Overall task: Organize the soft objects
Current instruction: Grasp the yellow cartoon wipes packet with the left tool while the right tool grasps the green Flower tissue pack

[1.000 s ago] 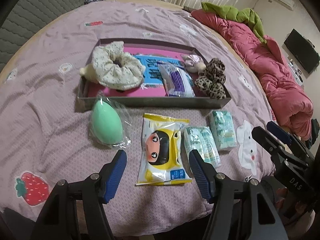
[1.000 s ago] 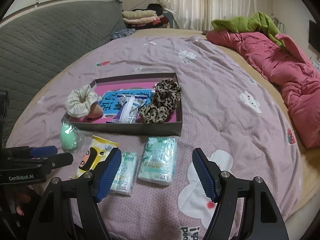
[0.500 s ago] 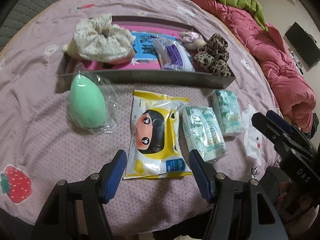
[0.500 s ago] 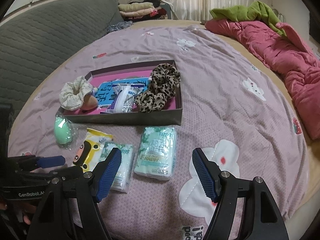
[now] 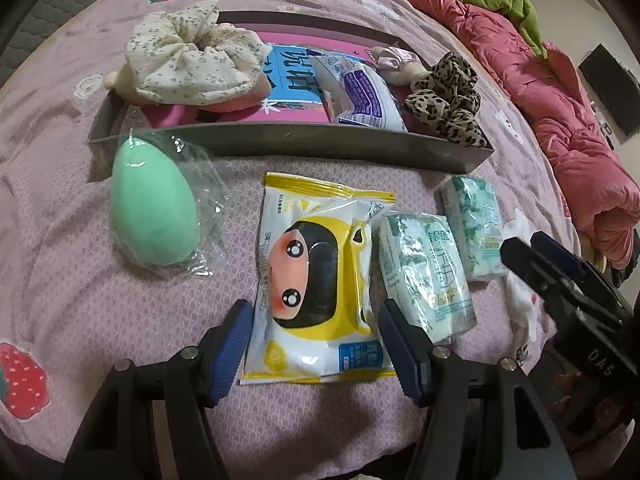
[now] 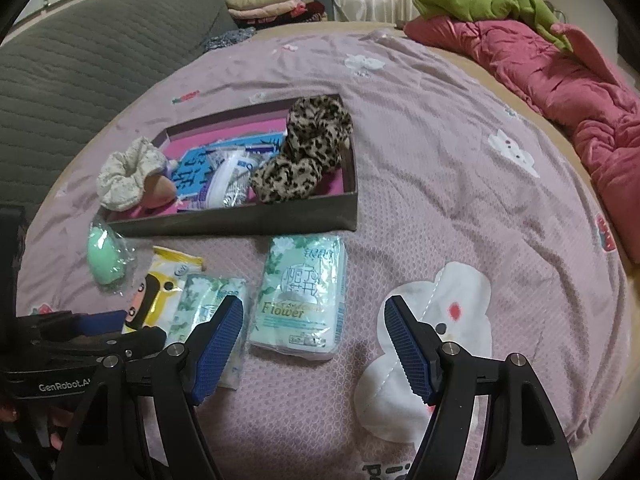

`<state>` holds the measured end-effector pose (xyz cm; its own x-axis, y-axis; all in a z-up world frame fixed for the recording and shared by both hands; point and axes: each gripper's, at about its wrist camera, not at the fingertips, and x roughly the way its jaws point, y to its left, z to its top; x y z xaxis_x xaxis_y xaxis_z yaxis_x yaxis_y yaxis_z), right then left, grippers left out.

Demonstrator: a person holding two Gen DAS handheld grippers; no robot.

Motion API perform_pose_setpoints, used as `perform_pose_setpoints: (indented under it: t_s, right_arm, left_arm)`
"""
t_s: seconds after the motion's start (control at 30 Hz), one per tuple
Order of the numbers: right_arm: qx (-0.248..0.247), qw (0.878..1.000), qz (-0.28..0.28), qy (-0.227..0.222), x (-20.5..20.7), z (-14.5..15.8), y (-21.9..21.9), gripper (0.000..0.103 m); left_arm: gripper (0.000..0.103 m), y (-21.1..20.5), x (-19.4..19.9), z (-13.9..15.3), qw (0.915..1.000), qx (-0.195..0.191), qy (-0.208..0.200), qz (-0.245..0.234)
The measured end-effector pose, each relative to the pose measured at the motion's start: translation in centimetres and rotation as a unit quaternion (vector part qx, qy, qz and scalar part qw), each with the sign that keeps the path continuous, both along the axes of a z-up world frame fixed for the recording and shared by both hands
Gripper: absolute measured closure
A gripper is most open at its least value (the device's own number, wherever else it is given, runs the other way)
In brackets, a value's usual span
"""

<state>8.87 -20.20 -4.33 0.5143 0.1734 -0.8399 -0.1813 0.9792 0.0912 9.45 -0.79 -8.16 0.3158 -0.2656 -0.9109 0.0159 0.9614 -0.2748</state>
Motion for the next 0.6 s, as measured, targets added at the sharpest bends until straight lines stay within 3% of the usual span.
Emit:
perform_pose_setpoints:
  t_s: [0.6]
  right_arm:
    - [-0.021,1.0,0.003,0.021,2.4,-3.8,1.5,0.028]
  left_arm:
    - [0.035,-0.9,1.5,-1.4,0.9994,0.034,-0.012,0.0]
